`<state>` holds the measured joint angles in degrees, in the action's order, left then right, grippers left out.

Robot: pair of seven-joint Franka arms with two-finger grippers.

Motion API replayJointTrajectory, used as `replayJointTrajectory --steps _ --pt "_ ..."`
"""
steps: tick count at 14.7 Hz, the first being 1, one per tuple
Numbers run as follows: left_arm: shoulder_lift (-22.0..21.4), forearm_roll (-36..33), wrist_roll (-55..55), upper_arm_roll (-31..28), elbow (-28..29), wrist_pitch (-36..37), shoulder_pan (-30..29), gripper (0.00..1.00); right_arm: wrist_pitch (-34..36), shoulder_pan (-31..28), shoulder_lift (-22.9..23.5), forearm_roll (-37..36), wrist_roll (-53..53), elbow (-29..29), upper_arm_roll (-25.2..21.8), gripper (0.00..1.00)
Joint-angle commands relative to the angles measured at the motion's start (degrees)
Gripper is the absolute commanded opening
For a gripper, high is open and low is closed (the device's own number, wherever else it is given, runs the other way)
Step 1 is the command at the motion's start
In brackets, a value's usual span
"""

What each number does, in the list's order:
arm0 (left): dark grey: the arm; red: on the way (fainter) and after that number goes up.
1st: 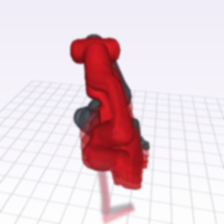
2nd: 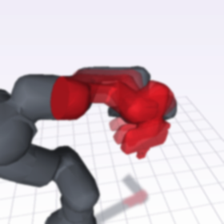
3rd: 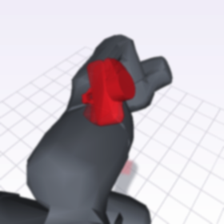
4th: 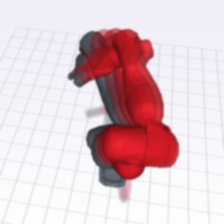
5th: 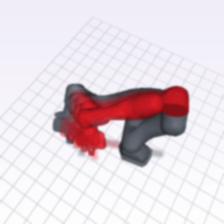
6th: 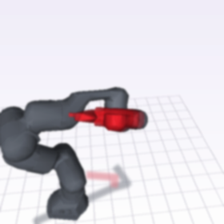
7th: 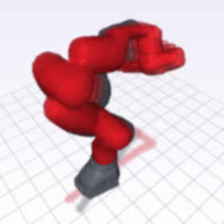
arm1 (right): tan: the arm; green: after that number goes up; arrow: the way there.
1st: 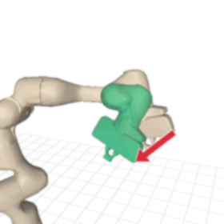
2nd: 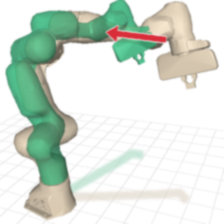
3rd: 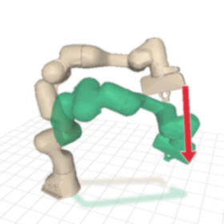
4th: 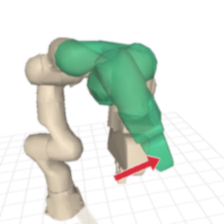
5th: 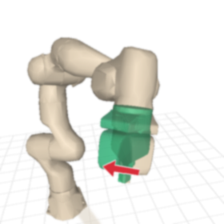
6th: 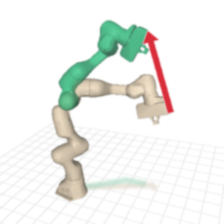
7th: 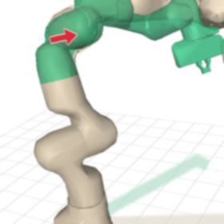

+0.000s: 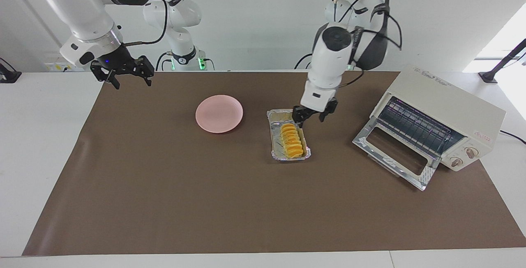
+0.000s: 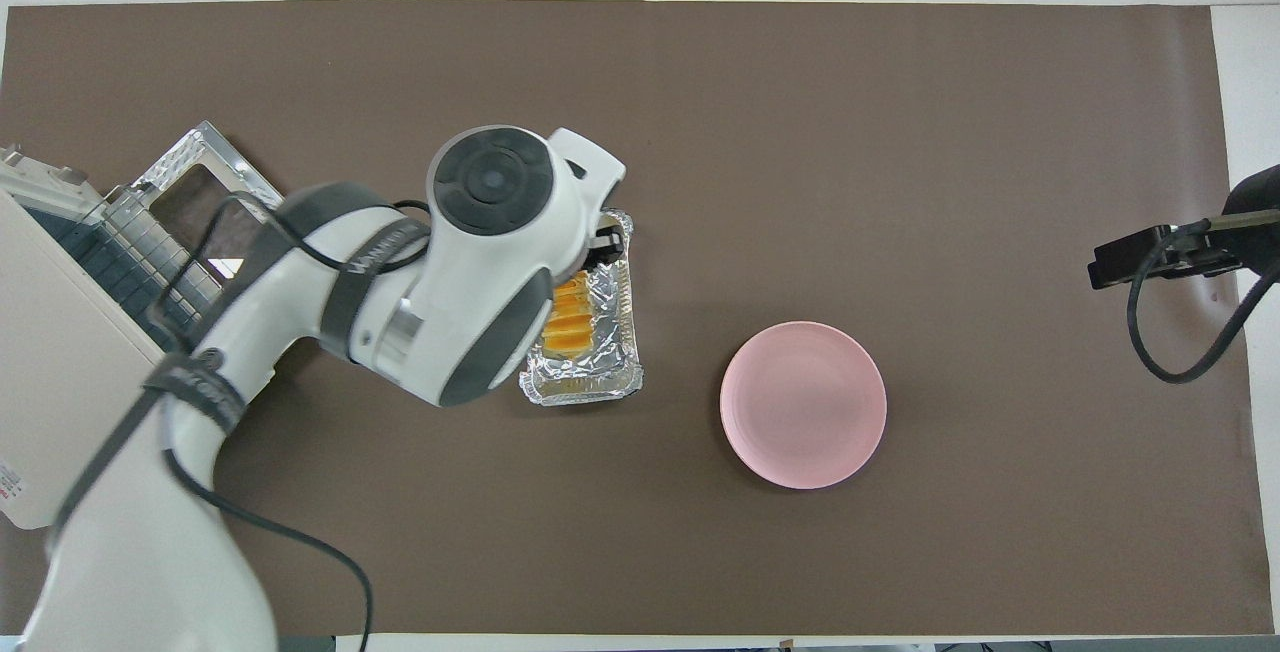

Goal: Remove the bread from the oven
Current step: 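Release the foil tray on the table while the right gripper approaches, then grasp the edge of the foil tray with the right gripper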

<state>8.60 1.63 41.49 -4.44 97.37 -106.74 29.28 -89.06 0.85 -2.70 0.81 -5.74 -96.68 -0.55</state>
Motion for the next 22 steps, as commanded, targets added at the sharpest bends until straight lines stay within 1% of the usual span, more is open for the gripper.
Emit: replayJointTrajectory --steps 1,3,4,6,7,9,11,14,15,16,17,18,19,20,21,22 --pt "-5.07 1.45 -0.1 0.66 1.78 5.56 -5.62 1.0 -2.07 3.53 -1.78 0.78 2.47 -2.8 0.47 1.0" --pt "-7.89 1.36 -2.28 0.66 1.86 9.51 -11.49 1.0 -5.76 7.39 -1.09 0.69 8.61 -3.42 0.47 1.0" --pt "-8.51 1.36 -6.3 0.66 1.78 10.58 -14.48 1.0 -6.99 9.07 -0.04 0.69 11.25 -3.42 0.47 1.0" --pt "-9.74 1.45 -15.79 0.66 1.16 12.42 -19.59 1.0 -11.55 14.06 3.9 0.78 18.62 -2.64 0.47 1.0" --pt "-10.09 1.45 -17.66 0.66 0.46 13.65 -21.27 1.0 -13.23 15.83 5.41 0.78 21.53 -2.55 0.47 1.0" --pt "-11.41 1.27 -22.31 0.58 -0.51 16.81 -21.9 1.0 -16.92 19.96 8.74 0.78 26.89 -2.02 0.47 1.0" --pt "-12.73 1.18 -24.0 0.66 0.1 19.72 -21.81 1.0 -19.12 23.65 12.96 0.86 31.99 -0.09 0.47 1.0" --pt "-13.96 1.1 -24.53 1.19 0.46 21.66 -21.02 1.0 -23.52 26.65 17.18 0.86 36.49 0.96 0.47 1.0" --pt "-14.31 1.1 -26.88 1.19 0.46 21.75 -21.02 1.0 -23.61 27.7 19.46 0.69 37.98 2.8 0.47 1.0" --pt "-14.66 1.27 -30.56 1.19 0.11 21.58 -21.11 1.0 -23.44 28.93 22.79 0.51 40.6 5.86 0.38 1.0" --pt "-14.49 1.71 -32.95 1.19 -0.42 21.49 -21.63 1.0 -23.27 30.25 26.65 -0.01 43.07 9.55 0.38 1.0" --pt "-13.88 1.71 -34.19 0.67 -1.03 19.92 -21.81 1.0 -23.61 31.05 31.22 -0.01 44.74 13.67 0.38 1.0" --pt "-13.7 1.71 -35.59 0.58 -2.26 19.64 -22.07 1.0 -24.31 31.58 33.44 -0.19 45.11 14.58 0.38 1.0" --pt "-13.44 1.71 -36.56 1.18 -2.18 20.08 -24.25 1.0 -26.75 32.45 34.42 -0.1 45.63 14.51 0.38 1.0" --pt "-13.26 1.62 -36.57 1.54 -1.92 20.34 -24.88 1.0 -28.61 32.55 34.95 -0.02 45.99 14.24 0.38 1.0" --pt "-13.17 1.45 -36.57 1.54 -1.83 20.87 -24.8 1.0 -28.8 32.64 35.91 0.16 45.99 14.42 0.38 1.0"
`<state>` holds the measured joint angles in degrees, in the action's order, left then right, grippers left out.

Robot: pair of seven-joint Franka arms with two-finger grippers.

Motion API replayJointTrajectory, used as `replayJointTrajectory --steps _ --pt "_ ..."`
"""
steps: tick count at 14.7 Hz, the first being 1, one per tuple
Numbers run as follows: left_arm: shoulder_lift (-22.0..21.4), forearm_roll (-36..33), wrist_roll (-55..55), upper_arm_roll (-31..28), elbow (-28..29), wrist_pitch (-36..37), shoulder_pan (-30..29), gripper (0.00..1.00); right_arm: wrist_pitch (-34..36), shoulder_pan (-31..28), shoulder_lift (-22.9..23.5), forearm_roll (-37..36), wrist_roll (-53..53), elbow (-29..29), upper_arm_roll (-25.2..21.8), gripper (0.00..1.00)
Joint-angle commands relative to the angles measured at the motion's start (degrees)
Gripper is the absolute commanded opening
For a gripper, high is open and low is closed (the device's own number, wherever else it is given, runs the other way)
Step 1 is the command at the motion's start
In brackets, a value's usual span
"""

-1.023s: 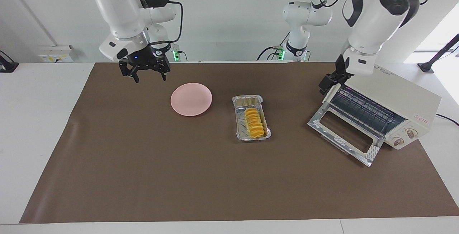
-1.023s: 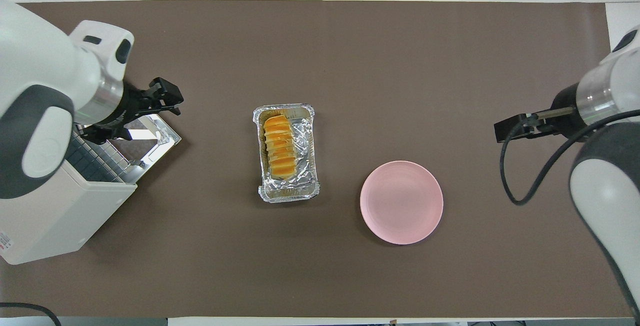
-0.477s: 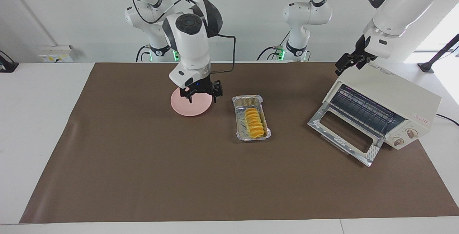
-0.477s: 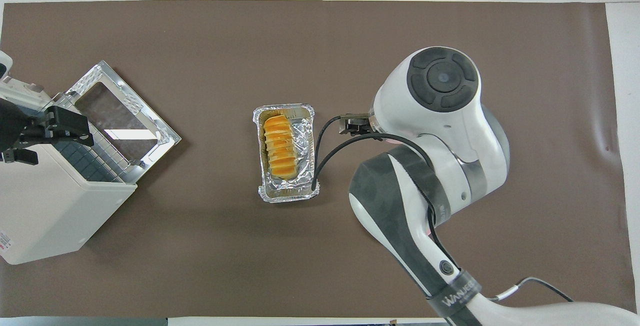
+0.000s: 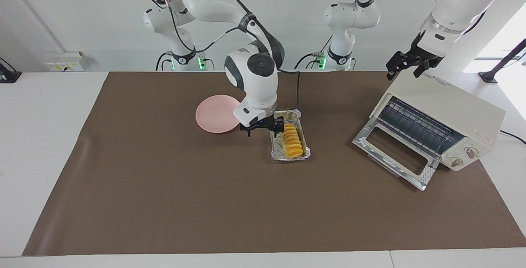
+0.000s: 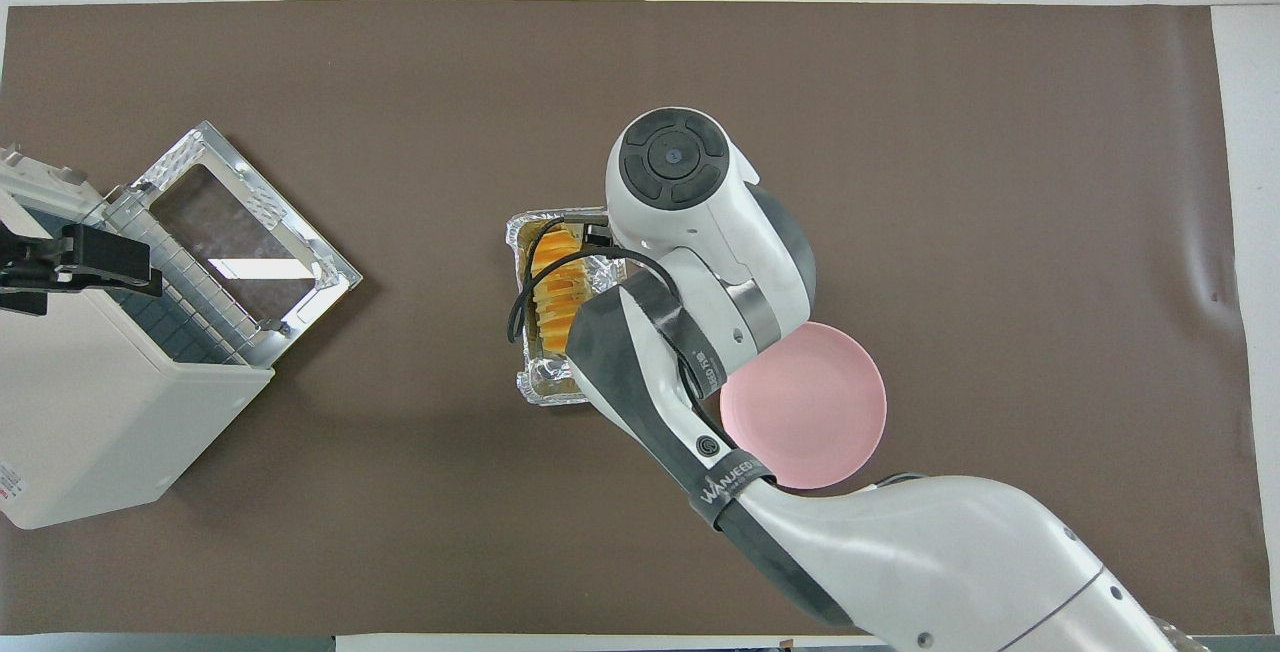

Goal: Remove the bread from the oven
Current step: 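Grasp the edge of the foil tray with the right gripper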

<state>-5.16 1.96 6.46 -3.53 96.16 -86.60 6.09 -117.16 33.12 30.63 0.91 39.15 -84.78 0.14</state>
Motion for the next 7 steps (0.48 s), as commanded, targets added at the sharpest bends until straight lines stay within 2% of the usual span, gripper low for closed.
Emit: replayJointTrajectory --steps 1,7 --pt "0.51 0.76 -1.98 0.63 -0.62 1.26 -1.95 1.0 -1.39 0.45 3.2 0.05 1.1 2.52 -0.31 1.0" --pt "0.41 0.76 -2.59 0.37 1.23 -1.38 -2.4 1.0 -6.23 1.51 3.39 -0.74 0.93 -1.87 -0.31 1.0"
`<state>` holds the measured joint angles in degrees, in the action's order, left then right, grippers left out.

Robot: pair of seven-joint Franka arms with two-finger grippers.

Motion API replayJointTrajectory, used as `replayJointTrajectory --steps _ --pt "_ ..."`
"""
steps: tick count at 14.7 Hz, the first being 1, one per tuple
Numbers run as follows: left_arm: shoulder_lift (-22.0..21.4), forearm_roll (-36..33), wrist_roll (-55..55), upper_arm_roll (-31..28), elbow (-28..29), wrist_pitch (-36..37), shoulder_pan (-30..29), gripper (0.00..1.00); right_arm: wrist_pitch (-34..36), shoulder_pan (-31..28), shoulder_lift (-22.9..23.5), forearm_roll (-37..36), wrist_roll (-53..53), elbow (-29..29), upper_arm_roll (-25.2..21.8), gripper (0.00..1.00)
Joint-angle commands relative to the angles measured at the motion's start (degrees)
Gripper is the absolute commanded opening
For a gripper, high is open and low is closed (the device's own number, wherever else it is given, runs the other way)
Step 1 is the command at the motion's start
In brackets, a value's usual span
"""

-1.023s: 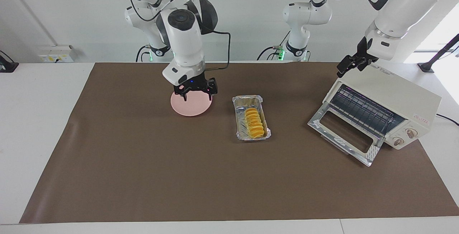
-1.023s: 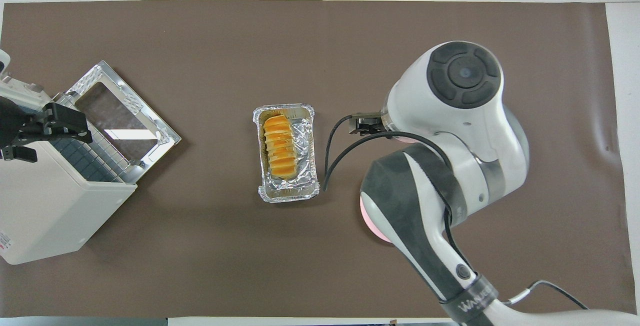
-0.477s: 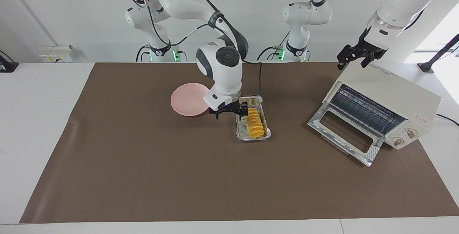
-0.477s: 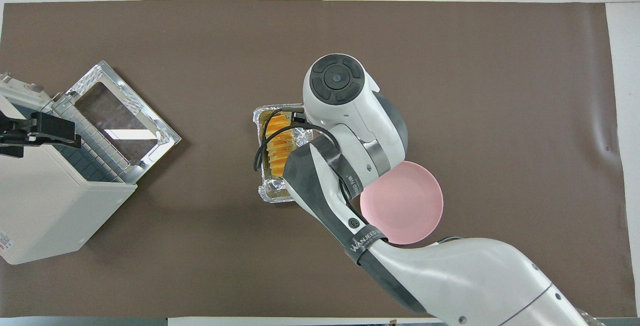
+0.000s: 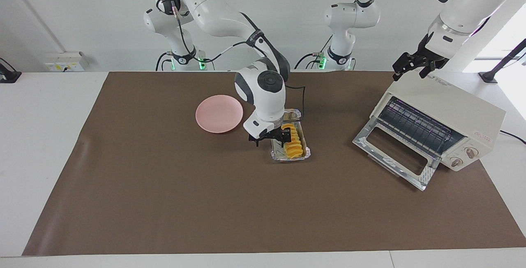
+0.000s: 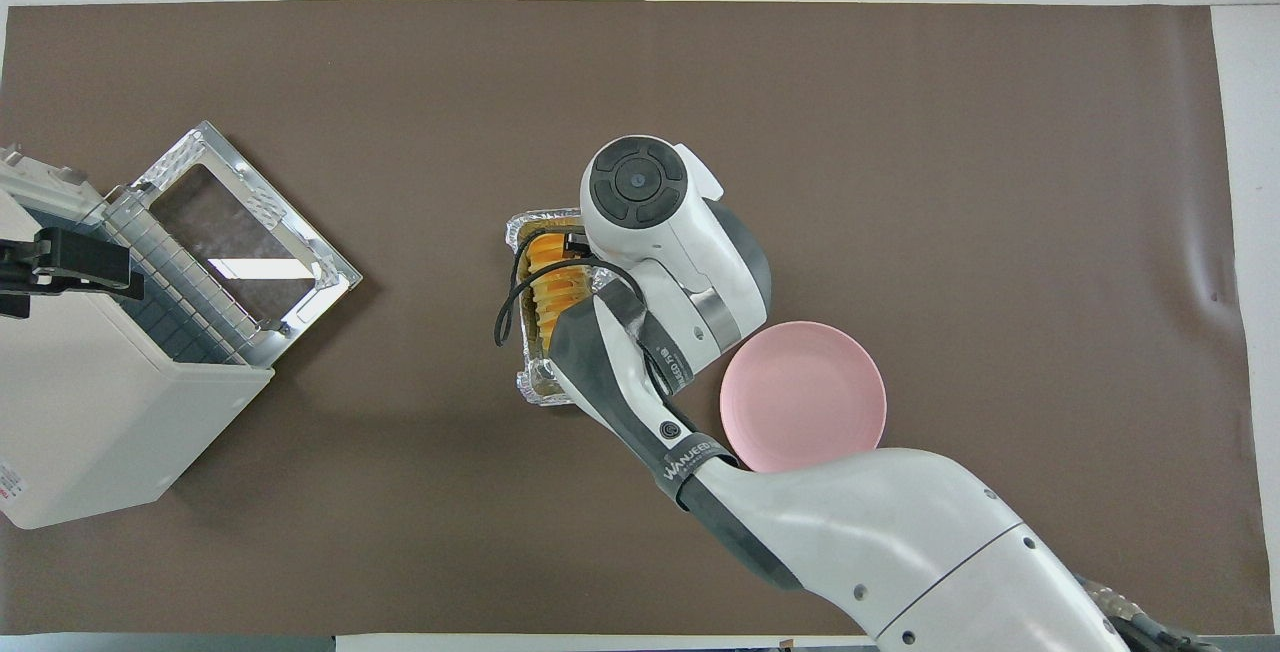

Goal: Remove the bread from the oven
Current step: 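Grasp the edge of the foil tray with the right gripper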

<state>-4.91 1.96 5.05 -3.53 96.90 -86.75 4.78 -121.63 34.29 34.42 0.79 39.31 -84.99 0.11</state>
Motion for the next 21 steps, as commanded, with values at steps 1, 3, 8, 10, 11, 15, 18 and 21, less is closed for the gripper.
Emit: replayJointTrajectory --steps 1,3,8,10,11,15,18,21 --pt "1.73 0.67 -1.18 0.45 -1.08 0.16 -1.01 1.0 -2.98 0.33 -0.5 -0.61 0.77 -2.8 -0.29 0.96" --pt "5.25 0.59 -1.18 0.45 -4.25 2.1 -0.92 1.0 -3.7 0.33 -0.58 -0.61 0.07 -3.95 -0.29 0.51" --pt "4.74 -1.24 -0.83 0.71 -0.24 0.79 0.66 1.0 -3.53 0.86 -0.67 -1.23 -0.29 -3.6 -0.29 0.0" --pt "4.56 -2.41 -0.82 0.81 0.04 -2.44 1.19 1.0 -3.61 0.86 -0.67 -1.23 -0.37 -3.34 -0.29 0.0" --pt "4.56 -2.4 -1.26 0.72 -0.04 -2.46 1.11 1.0 -3.53 0.77 -0.67 -1.23 -0.46 -3.25 -0.29 0.0" --pt "4.65 -2.23 -1.27 0.72 -1.0 -3.95 1.1 1.0 -0.99 0.07 -0.58 -0.88 -0.55 -0.8 -0.29 0.0" --pt "4.65 -1.62 -1.44 0.63 -3.38 -2.02 1.11 1.0 5.77 -2.81 -1.02 0.0 -2.73 3.85 -0.2 0.0" --pt "4.56 -0.48 -1.27 0.37 -2.94 -3.24 0.84 1.0 13.6 -9.14 -2.25 5.87 -11.32 9.4 -0.29 0.0"
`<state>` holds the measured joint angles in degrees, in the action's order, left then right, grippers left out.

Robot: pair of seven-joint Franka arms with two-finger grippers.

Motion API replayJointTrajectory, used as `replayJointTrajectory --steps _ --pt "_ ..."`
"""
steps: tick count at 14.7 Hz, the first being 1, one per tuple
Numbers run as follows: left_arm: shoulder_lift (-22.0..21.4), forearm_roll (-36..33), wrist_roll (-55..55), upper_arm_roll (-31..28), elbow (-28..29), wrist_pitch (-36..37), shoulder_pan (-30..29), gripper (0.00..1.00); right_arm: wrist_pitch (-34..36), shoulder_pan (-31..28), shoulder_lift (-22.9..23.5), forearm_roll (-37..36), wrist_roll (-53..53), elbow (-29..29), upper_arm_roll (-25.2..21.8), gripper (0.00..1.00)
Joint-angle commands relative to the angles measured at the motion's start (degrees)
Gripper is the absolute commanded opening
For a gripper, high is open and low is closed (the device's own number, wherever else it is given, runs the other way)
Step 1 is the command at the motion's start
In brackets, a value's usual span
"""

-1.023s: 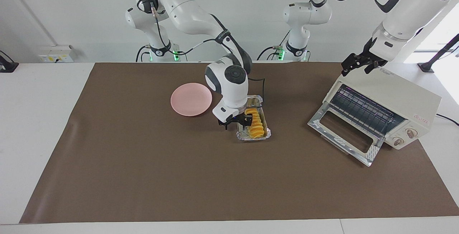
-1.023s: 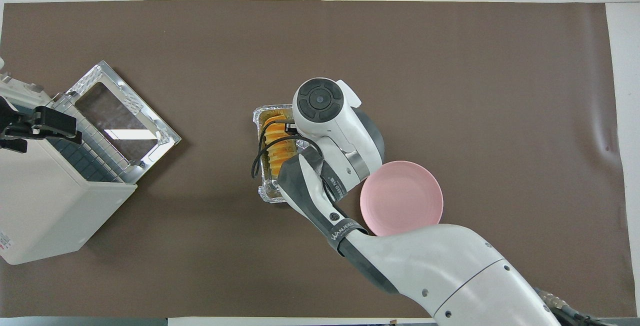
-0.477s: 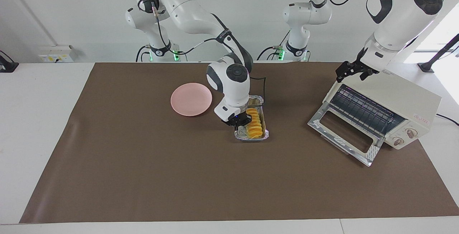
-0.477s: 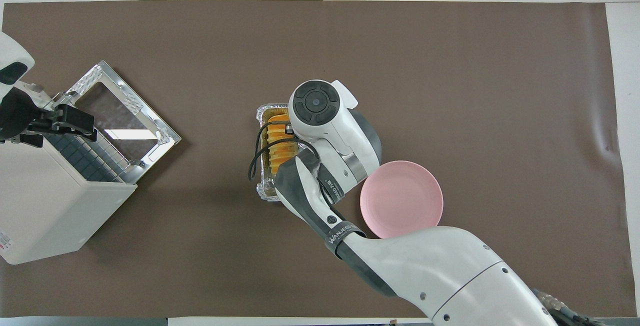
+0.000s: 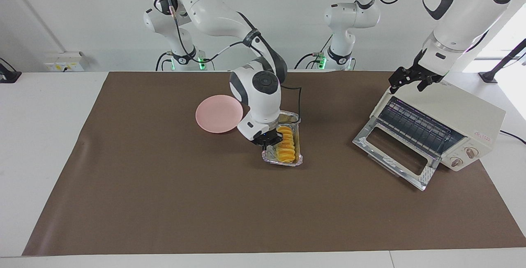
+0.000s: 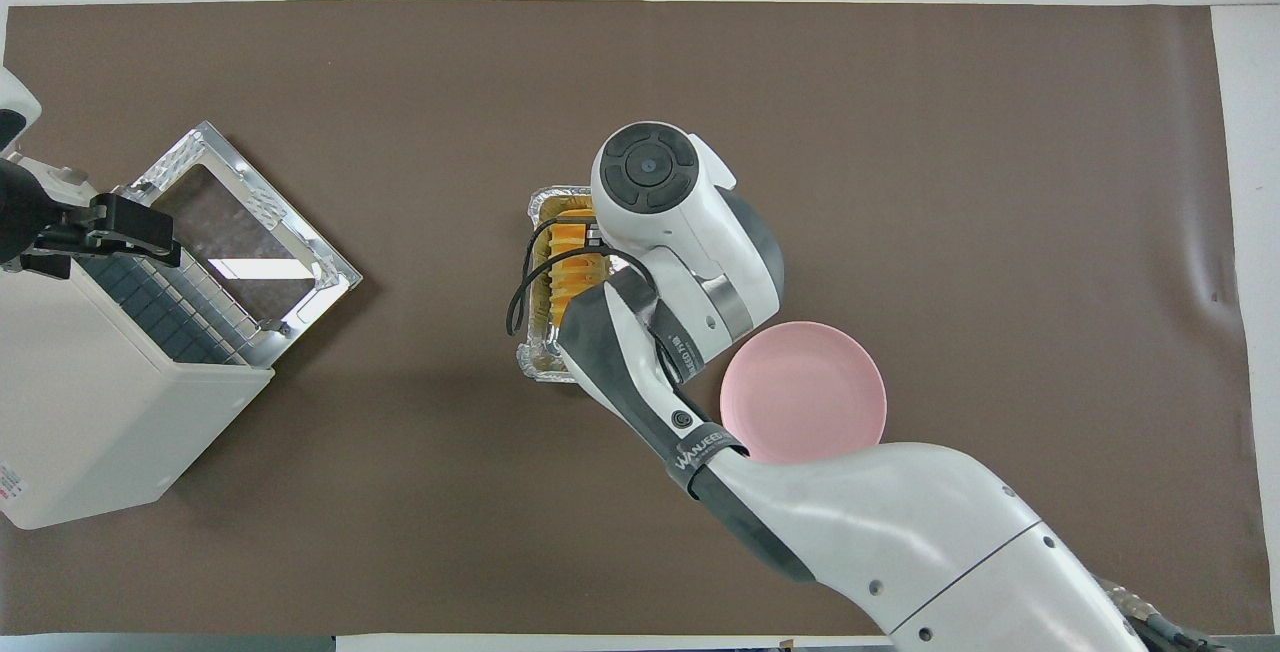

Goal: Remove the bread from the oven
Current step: 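Slide the foil tray farther from the robot with the right gripper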

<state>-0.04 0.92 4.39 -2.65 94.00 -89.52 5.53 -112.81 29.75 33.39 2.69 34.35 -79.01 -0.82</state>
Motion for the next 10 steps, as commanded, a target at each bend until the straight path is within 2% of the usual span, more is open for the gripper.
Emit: replayJointTrajectory --steps 1,4,7,10 --pt "-0.31 0.75 -0.44 -0.6 0.22 -1.09 -0.08 1.0 5.32 -6.79 -2.01 5.29 -10.14 3.51 0.29 0.0" --pt "-0.74 0.75 -0.26 -0.6 1.18 -1.71 0.01 1.0 4.28 -12.6 -2.54 5.31 -19.3 1.76 0.12 0.0" --pt "-0.75 0.75 -0.34 -0.6 1.19 -1.88 0.09 1.0 -2.74 -17.34 -3.77 4.95 -25.1 -5.61 0.03 0.0" --pt "-0.75 0.66 -0.52 -0.6 1.19 -1.71 0.27 1.0 -8.2 -21.04 -2.11 4.87 -27.93 -8.44 0.03 0.0"
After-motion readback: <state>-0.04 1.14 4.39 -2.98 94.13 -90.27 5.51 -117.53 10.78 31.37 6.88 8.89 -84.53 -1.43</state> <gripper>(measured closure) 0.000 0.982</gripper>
